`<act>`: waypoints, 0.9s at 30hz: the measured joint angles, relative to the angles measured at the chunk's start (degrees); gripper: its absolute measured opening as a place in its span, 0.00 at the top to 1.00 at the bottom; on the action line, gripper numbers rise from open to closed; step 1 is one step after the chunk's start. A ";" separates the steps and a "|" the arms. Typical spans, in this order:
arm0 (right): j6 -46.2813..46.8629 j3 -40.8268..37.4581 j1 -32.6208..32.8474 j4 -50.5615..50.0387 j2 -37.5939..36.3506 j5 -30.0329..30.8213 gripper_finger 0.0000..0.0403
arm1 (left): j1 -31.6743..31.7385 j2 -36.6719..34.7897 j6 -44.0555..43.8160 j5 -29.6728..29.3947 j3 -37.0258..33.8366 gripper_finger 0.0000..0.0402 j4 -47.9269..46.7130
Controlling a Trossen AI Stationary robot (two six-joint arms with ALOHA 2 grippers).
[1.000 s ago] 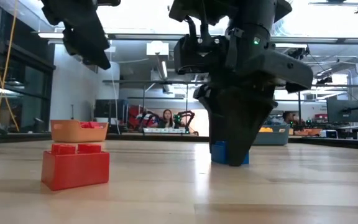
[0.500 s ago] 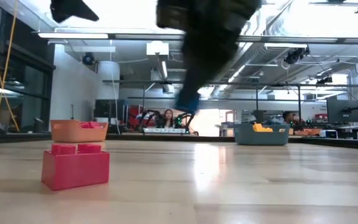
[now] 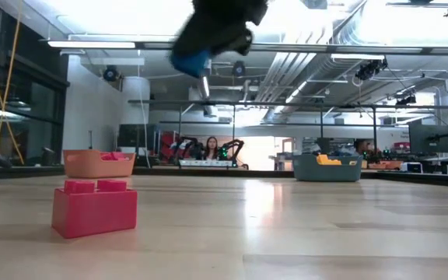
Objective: Sort blocks
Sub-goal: Put the blue game piece into the green bin
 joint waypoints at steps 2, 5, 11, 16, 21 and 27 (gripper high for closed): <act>-1.02 1.33 0.06 -5.41 -0.16 1.37 1.00 | -3.41 5.25 -2.87 0.42 -0.16 0.77 1.00; -1.85 1.14 -0.07 -10.40 -1.96 2.21 1.00 | -5.47 11.40 -5.15 0.35 0.07 0.96 5.75; 0.85 -2.94 -0.44 -14.14 -7.92 4.42 1.00 | -2.74 18.68 -4.23 -1.47 0.05 0.99 14.83; 5.40 -5.67 -0.11 -14.83 -13.53 7.01 1.00 | -0.31 20.72 -0.98 -1.31 0.09 1.00 17.62; 9.77 -7.76 1.11 -14.69 -17.53 9.89 1.00 | 4.90 20.80 6.33 -2.26 0.09 1.00 17.82; 12.14 -8.13 2.35 -14.61 -19.44 11.66 1.00 | 13.96 20.80 17.05 -2.32 0.09 1.00 26.35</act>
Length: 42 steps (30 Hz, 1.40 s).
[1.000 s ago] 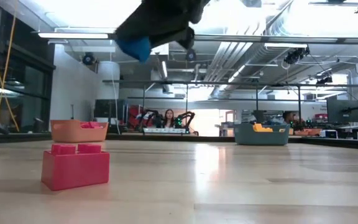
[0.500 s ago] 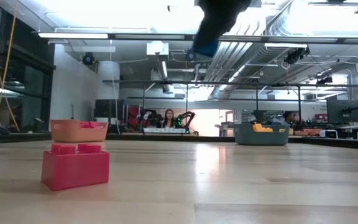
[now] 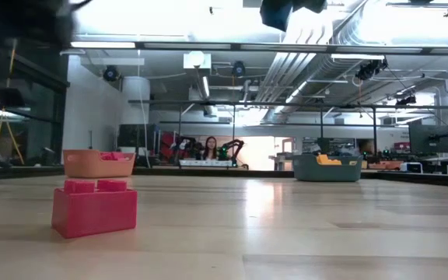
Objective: Sort blocks
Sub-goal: Put the blue game piece into the green bin
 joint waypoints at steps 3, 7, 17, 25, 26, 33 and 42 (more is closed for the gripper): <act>0.24 0.00 0.19 1.05 -0.06 -0.12 1.00 | 4.93 0.00 3.96 0.00 0.02 1.00 4.25; 0.13 0.00 0.20 6.12 0.18 -2.02 1.00 | 11.07 -0.01 10.08 0.72 2.59 1.00 4.43; -2.51 0.00 -0.84 31.28 8.45 -9.99 1.00 | 18.69 -14.38 26.63 -18.43 15.57 1.00 -25.99; -0.11 -0.02 -1.50 59.33 22.11 -14.30 1.00 | 18.92 -32.88 15.79 -37.16 15.71 1.00 -31.19; 0.73 -0.02 -1.48 61.41 23.53 -14.31 1.00 | 18.89 -34.02 14.83 -37.95 15.69 1.00 -31.17; 6.51 -0.04 -1.59 70.41 31.68 -15.47 1.00 | 18.84 -35.17 12.87 -39.71 15.67 1.00 -30.94; 10.03 -0.01 -1.81 73.07 33.71 -15.47 0.81 | 18.84 -30.02 12.87 -38.67 15.67 1.00 -30.69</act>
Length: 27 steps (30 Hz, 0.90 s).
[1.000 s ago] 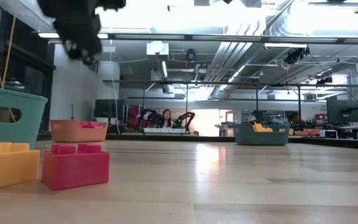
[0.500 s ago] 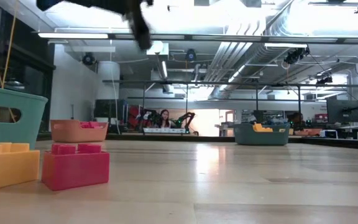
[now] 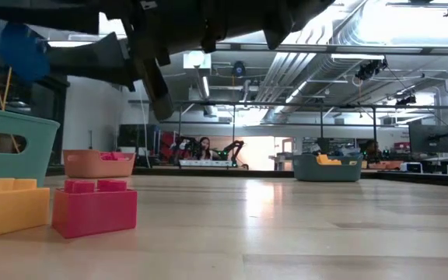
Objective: Sort blocks
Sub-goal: Put the blue game piece into the green bin, then adjust the green bin
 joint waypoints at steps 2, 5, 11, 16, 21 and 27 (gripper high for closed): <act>-0.18 1.01 -0.12 -0.38 0.06 -0.79 0.71 | 0.00 1.04 0.00 0.99 0.00 1.00 0.01; -4.04 3.64 -0.17 -0.77 0.07 -3.07 0.58 | 0.00 2.09 0.02 2.30 -0.02 1.00 0.00; -15.11 11.54 -1.18 -16.41 -2.01 -6.94 0.49 | 0.00 2.26 0.15 4.38 -0.02 1.00 -0.06; -24.39 19.12 -2.95 -45.26 -7.68 -0.62 0.55 | -1.89 2.68 1.54 7.88 -0.06 1.00 -0.95; -25.25 17.92 -3.03 -68.74 -13.53 1.79 0.80 | -6.28 4.06 -1.05 8.52 -5.95 1.00 5.25; -9.24 -4.52 0.79 -75.17 -27.03 1.69 0.96 | -9.87 11.63 -1.81 21.53 -21.38 1.00 36.39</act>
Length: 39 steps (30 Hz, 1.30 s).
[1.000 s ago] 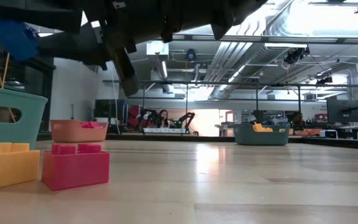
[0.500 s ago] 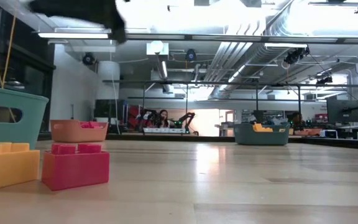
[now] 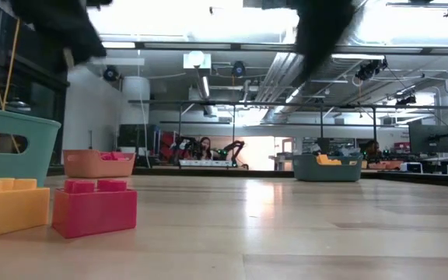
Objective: Sort blocks
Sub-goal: Adjust the green bin
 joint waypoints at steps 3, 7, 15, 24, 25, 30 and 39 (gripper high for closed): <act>14.35 -11.71 4.16 7.05 -8.23 3.07 0.99 | 1.95 8.65 2.26 9.83 -0.32 1.00 10.67; 31.44 -22.88 9.42 18.54 -14.97 9.80 0.98 | 4.71 18.14 13.04 15.22 8.25 1.00 8.19; 42.18 -29.58 13.07 28.81 -16.97 14.05 1.00 | 6.48 33.07 29.23 25.33 18.78 1.00 -5.33; 40.38 -29.64 12.95 29.09 -16.99 14.18 1.00 | 2.87 35.52 27.89 26.64 19.28 1.00 -11.96; 40.25 -29.64 12.95 29.09 -16.99 14.20 1.00 | 2.27 35.44 27.89 26.17 19.28 1.00 -14.27; 39.61 -29.64 12.95 29.17 -16.99 15.97 1.00 | -0.84 34.56 27.74 23.52 18.80 1.00 -24.47; 38.79 -29.65 13.00 29.53 -16.99 16.86 1.00 | -5.05 26.68 19.42 23.24 13.37 1.00 -29.99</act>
